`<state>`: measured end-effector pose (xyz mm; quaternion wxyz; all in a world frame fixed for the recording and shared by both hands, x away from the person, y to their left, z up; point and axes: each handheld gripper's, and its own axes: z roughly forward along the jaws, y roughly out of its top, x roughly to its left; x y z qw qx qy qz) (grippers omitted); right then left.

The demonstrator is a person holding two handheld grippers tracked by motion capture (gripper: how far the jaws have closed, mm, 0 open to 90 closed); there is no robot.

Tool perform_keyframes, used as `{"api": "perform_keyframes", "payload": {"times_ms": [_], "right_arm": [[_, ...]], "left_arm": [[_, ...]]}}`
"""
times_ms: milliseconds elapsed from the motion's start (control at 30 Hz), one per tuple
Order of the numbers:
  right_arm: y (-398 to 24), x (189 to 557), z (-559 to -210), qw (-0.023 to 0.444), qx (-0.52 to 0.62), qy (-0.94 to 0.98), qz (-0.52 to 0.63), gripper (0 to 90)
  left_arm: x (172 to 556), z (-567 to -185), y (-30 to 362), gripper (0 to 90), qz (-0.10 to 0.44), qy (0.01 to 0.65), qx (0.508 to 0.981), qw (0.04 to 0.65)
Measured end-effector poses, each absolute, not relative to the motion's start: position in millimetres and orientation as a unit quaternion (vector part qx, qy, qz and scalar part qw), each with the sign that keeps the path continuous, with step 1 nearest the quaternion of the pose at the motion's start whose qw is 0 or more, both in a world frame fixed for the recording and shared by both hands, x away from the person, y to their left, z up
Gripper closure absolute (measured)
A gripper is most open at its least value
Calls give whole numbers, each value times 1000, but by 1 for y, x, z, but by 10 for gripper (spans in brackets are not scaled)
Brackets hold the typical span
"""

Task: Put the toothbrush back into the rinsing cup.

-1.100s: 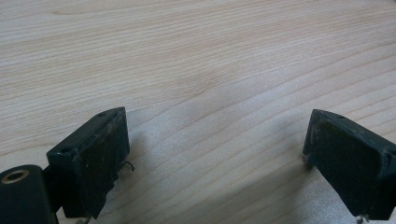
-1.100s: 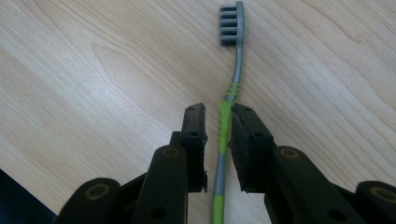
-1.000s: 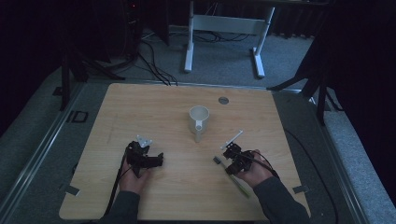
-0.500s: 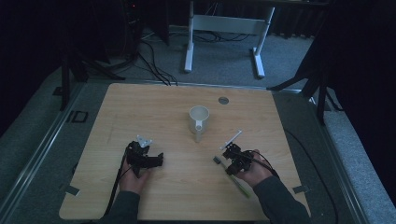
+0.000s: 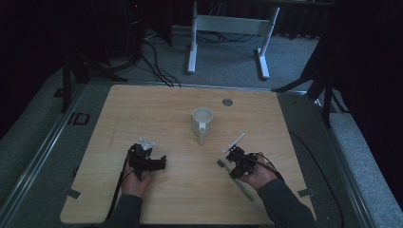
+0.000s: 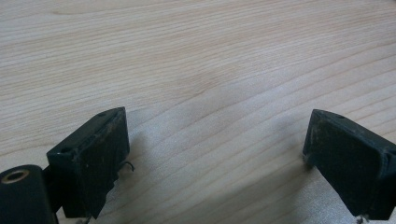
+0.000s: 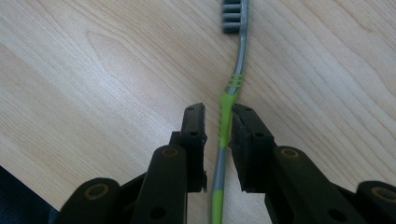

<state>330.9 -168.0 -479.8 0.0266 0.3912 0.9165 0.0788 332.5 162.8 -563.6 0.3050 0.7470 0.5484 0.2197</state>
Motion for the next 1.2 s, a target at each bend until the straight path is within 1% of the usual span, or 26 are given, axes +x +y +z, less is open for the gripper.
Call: {"api": "perform_keyframes", "payload": {"times_ms": [667, 1200], "right_arm": [[-166, 333, -481, 22, 388, 919, 61, 749], [-164, 335, -491, 15, 389, 920, 46, 749]], "left_arm": [[332, -564, 163, 73, 220, 549, 747, 305], [332, -564, 163, 73, 220, 548, 747, 306]]}}
